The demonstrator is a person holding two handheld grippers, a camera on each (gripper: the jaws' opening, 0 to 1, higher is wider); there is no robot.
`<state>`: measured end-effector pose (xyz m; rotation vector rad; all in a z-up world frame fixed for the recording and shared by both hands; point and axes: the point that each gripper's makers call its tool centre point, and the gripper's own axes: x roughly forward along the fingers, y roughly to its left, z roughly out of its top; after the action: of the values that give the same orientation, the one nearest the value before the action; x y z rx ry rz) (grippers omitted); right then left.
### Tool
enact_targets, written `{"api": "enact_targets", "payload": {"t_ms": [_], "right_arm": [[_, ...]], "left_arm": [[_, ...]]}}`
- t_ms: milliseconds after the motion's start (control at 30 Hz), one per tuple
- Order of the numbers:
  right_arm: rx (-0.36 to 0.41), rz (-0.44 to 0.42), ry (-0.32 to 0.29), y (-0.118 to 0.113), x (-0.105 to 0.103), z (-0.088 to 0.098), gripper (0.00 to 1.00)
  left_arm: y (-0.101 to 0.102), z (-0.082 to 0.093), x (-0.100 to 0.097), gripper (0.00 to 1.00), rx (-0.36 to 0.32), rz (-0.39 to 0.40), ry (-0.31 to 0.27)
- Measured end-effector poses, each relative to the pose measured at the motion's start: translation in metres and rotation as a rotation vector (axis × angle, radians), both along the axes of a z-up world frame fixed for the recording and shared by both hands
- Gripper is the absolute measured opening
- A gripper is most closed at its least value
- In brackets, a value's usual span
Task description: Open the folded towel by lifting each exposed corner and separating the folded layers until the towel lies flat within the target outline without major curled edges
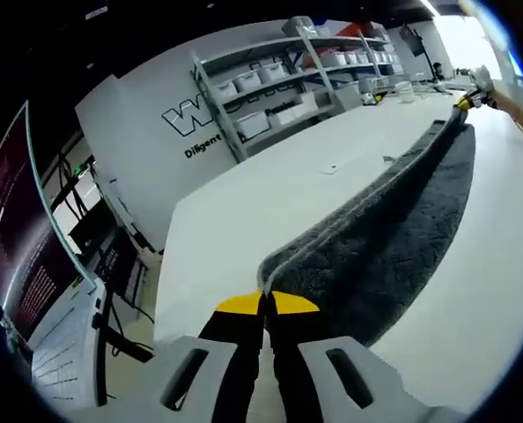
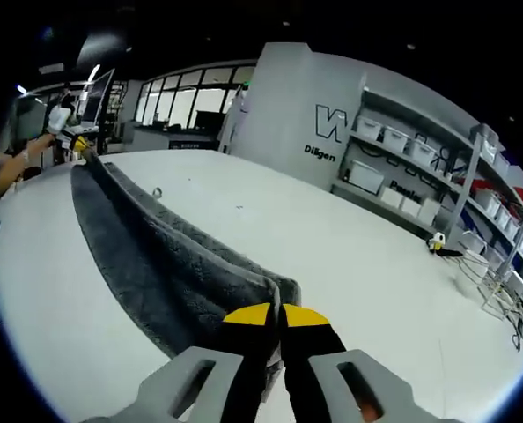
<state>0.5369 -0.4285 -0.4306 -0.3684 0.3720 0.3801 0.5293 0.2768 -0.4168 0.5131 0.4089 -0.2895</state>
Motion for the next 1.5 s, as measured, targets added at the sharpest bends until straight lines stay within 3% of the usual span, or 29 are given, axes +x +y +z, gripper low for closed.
{"api": "enact_targets", "payload": {"t_ms": [467,700,1267,1500], "right_arm": [[-0.064,0.029,0.078,0.003,-0.015,-0.028,0.0],[-0.042,0.033,0.059,0.001,-0.021,-0.019,0.0],[-0.021,0.044,-0.011,0.002,-0.054,0.015,0.0],[0.035,0.045,-0.001,0.0,-0.069,0.013,0.0]], "left_arm": [[-0.001,-0.02,-0.016,0.02,0.008,-0.016,0.031],[-0.001,-0.021,-0.025,0.02,-0.013,-0.021,0.03],[-0.005,0.006,-0.057,0.02,-0.041,-0.041,-0.046],[-0.004,0.005,-0.075,0.02,-0.041,-0.053,-0.031]]}}
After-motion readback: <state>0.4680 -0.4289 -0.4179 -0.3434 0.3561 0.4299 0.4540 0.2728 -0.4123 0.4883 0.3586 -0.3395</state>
